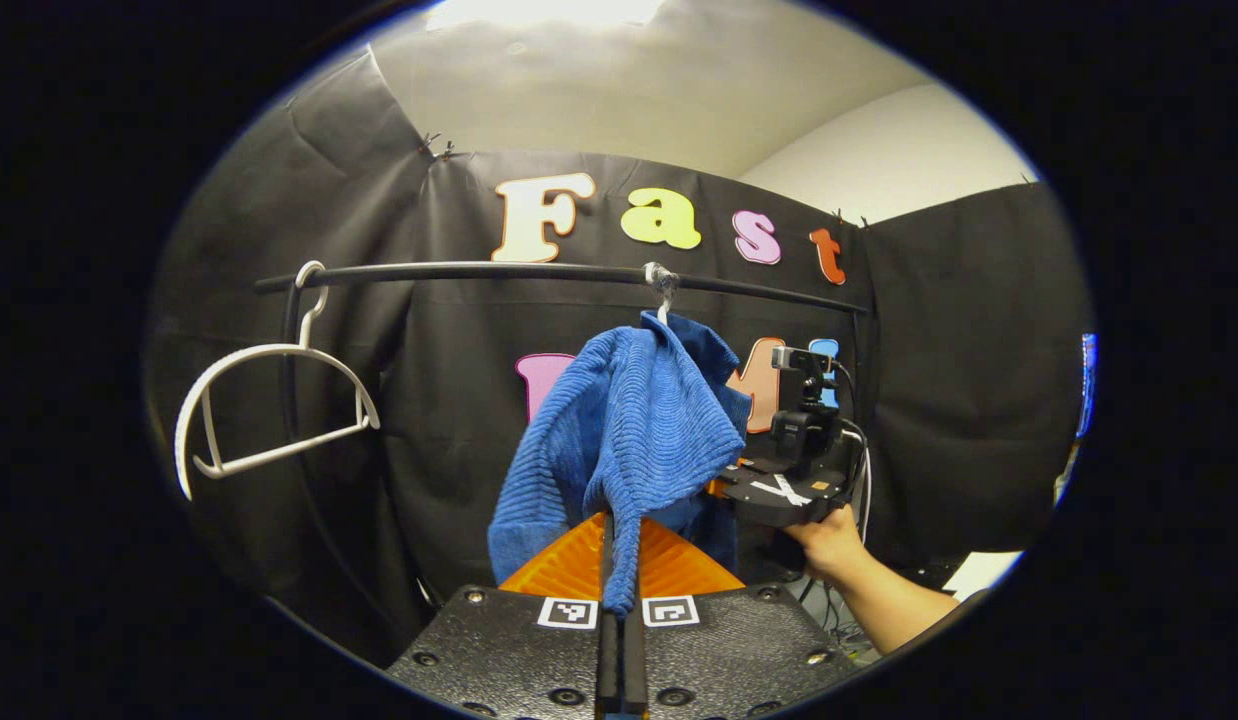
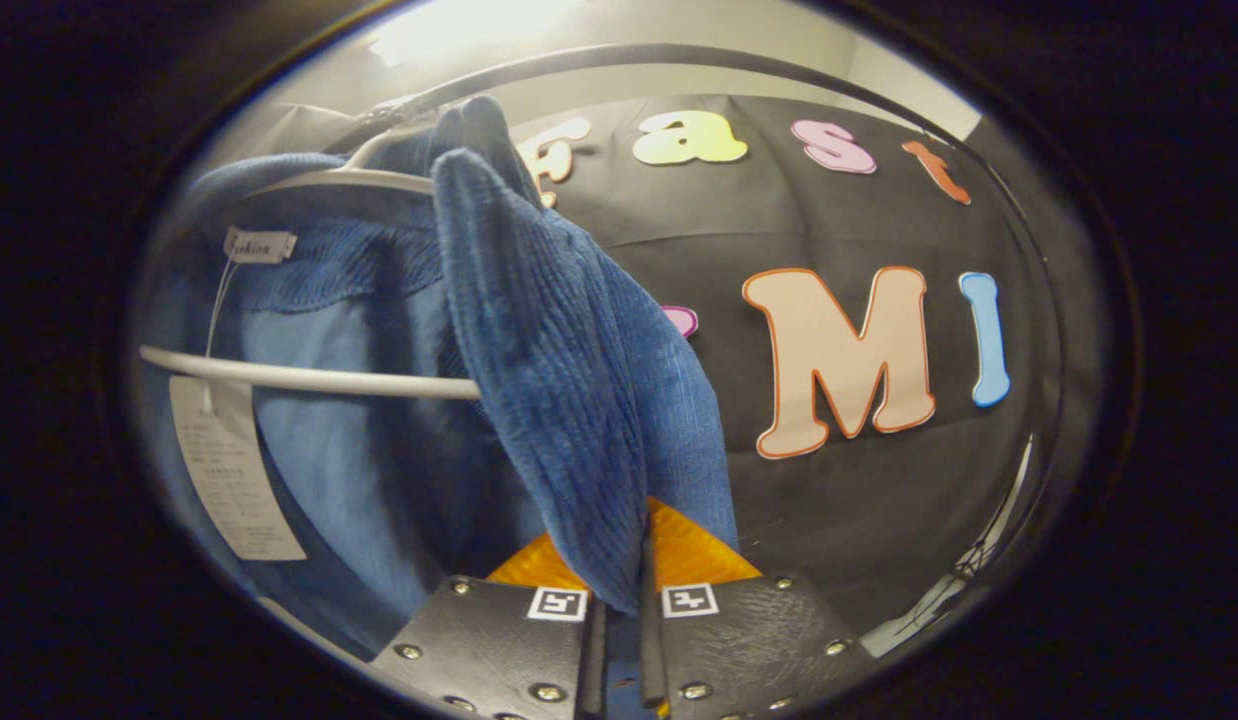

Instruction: Grasp the clothes on the hanger with both hands and then place them into the laundry hamper below.

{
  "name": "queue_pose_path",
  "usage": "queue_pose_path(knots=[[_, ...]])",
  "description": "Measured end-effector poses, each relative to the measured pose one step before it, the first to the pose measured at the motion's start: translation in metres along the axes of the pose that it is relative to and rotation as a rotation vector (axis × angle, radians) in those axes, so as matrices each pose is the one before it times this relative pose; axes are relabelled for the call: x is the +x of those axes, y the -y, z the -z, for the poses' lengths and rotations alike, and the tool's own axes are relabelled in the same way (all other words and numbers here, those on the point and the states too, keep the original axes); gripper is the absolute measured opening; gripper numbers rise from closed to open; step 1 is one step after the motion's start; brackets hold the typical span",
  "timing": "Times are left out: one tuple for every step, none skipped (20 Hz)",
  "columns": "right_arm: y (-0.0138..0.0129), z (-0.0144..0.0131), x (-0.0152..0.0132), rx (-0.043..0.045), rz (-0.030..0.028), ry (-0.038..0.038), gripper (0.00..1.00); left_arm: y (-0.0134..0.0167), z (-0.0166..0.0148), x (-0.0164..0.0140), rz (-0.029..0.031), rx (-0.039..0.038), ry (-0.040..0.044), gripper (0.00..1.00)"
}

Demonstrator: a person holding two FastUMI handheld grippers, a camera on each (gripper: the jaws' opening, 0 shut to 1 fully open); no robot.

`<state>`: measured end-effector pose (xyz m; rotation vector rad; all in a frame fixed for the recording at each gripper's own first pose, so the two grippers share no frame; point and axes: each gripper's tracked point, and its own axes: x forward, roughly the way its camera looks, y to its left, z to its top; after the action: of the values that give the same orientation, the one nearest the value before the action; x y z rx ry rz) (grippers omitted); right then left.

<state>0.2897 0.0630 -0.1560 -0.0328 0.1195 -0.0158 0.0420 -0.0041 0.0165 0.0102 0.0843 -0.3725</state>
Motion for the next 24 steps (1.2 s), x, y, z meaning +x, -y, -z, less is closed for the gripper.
queue_pose_path(knots=[[0.0092,-0.00431,-0.00343,-0.02538,0.03835,0.02345,0.07,-0.00845,-0.00233,-0.00088,-0.00562,0.03048,-0.00825,0.02],[0.0023,-0.00629,-0.00311,-0.0155,0.00747,0.01782,0.01,-0.0091,0.00003,-0.00041,-0.00451,0.02575,-0.00805,0.02],[0.00853,-0.00599,-0.00142,-0.01471,0.04622,0.02113,0.01,-0.00711,-0.00212,-0.00037,-0.00306,0.0205,-0.002,0.02],[0.00682,-0.00909,-0.00289,-0.01482,0.0265,0.02247,0.01,-0.0063,-0.00404,-0.00196,-0.00302,0.02178,0.00041,0.02],[0.00832,-0.00974,-0.0022,-0.01059,0.03447,0.02062,0.01,-0.00713,-0.00455,-0.00332,-0.00692,0.02192,0.00356,0.02],[0.00669,-0.00823,-0.00323,-0.01542,0.02258,0.01796,0.02,-0.00517,-0.00506,0.00047,-0.00525,0.02266,0.00694,0.02],[0.00488,-0.0065,0.00137,-0.01286,0.02238,0.01639,0.01,-0.0059,-0.00558,-0.00372,-0.00713,0.01637,0.01228,0.02],[0.00555,-0.00704,0.00168,-0.01255,0.02128,0.01664,0.01,-0.00836,-0.00533,0.00178,-0.01628,0.02484,0.00735,0.02],[0.00643,-0.00594,0.00281,-0.02188,0.02079,0.01442,0.01,-0.00981,-0.00591,0.00046,-0.0239,0.02214,0.00845,0.02],[0.00505,-0.00634,0.00288,-0.03275,0.0181,0.01739,0.01,-0.00918,-0.00466,0.0005,-0.0231,0.02573,0.00726,0.02],[0.00521,-0.00478,0.00278,-0.03386,0.01618,0.01678,0.04,-0.0098,-0.00488,0.00138,-0.02766,0.02823,0.00976,0.02],[0.00208,-0.00262,0.00354,-0.01693,0.00207,0.0042,0.04,-0.01218,-0.00432,0.00074,-0.03713,0.03876,0.00928,0.02],[0.00092,0.00168,0.0048,-0.00458,-0.00426,-0.00601,0.04,-0.01212,-0.00384,0.00391,-0.04096,0.04517,0.00588,0.02],[0.00196,0.00015,0.00379,0.00223,-0.00229,-0.00506,0.04,-0.00821,-0.00404,0.00451,-0.0336,0.03864,0.00509,0.02],[0.00419,-0.00062,0.00514,0.00657,0.00246,-0.00377,0.04,-0.00686,-0.00278,0.00591,-0.02698,0.03636,0.00184,0.02],[0.00133,-0.00025,0.0042,0.00929,-0.00283,-0.00244,0.01,-0.00872,-0.00054,0.0045,-0.03166,0.02488,0.00318,0.02],[0.00238,0.001,0.00431,0.00711,0.00231,-0.00196,0.01,-0.0065,-0.00101,0.00642,-0.02913,0.01307,0.00032,0.02],[0.00207,0.00085,0.00529,0.00765,-0.0021,-0.00193,0.01,-0.00446,-0.00055,0.00633,-0.01821,0.01801,0.00505,0.02],[0.00054,0.0015,0.00624,0.01323,-0.00187,-0.00295,0.01,-0.00015,-0.003,0.00768,-0.01143,-0.0002,0.00763,0.02],[-0.00233,0.00294,0.006,0.01409,-0.0097,-0.00806,0.01,0.00522,-0.00158,0.00616,0.00598,-0.00888,0.00725,0.02],[-0.00179,0.00499,0.00562,0.013,-0.00377,-0.00937,0.01,0.00715,0.0019,0.00411,0.01342,-0.01097,-0.00254,0.02],[0.00062,0.00555,0.00595,0.01122,0.00571,-0.01264,0.01,0.00573,0.0005,0.00412,0.0093,-0.01079,0.00329,0.02],[0.00096,0.00455,0.00557,0.01492,0.00389,-0.01381,0.01,0.00447,0.00307,0.00687,-0.00052,-0.00169,0.0017,0.02],[0.0004,0.00595,0.00438,0.01522,0.00545,-0.0148,0.01,0.00406,0.00488,0.0058,0.00019,-0.00688,-0.00548,0.02]])
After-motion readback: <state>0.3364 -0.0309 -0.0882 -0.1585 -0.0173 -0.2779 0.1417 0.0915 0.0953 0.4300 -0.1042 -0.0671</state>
